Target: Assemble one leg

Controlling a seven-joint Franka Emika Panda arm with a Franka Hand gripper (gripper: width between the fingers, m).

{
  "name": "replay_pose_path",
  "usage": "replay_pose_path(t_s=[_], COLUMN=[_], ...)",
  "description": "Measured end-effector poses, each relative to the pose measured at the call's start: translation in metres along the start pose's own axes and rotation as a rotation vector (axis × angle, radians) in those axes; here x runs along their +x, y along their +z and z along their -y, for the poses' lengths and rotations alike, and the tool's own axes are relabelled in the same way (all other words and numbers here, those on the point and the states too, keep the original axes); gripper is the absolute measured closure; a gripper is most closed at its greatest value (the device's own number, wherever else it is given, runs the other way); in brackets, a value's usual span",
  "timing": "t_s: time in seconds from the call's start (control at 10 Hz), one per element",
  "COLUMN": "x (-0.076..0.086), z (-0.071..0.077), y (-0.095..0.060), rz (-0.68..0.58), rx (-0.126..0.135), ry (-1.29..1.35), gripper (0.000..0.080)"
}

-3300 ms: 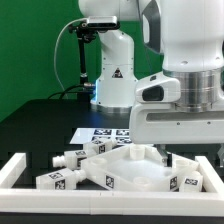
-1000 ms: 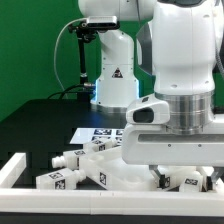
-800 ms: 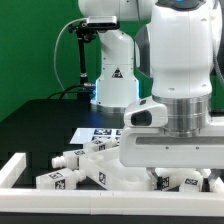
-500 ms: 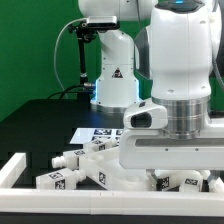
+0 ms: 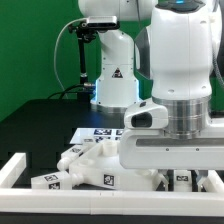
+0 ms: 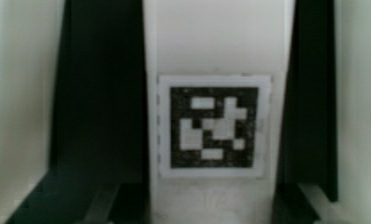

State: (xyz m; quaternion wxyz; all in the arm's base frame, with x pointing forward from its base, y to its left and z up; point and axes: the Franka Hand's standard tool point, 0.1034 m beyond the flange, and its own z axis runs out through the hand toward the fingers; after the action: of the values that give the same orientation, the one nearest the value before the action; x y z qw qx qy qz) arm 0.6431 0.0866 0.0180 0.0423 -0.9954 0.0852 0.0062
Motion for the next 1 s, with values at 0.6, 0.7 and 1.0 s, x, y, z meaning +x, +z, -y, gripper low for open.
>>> replay_pose_path(t_s=[0.6, 0.7, 1.0], x=[-0.007, -0.024, -0.029], z=[0.007, 0.014, 0.022], y=[-0.06, -0.063, -0.062], rz=[0.038, 0.043, 0.028], rx=[0.016, 0.013, 0.015], ry=[-0.01, -0.013, -0.022], gripper=[0.0515, 0.0515, 0.0514])
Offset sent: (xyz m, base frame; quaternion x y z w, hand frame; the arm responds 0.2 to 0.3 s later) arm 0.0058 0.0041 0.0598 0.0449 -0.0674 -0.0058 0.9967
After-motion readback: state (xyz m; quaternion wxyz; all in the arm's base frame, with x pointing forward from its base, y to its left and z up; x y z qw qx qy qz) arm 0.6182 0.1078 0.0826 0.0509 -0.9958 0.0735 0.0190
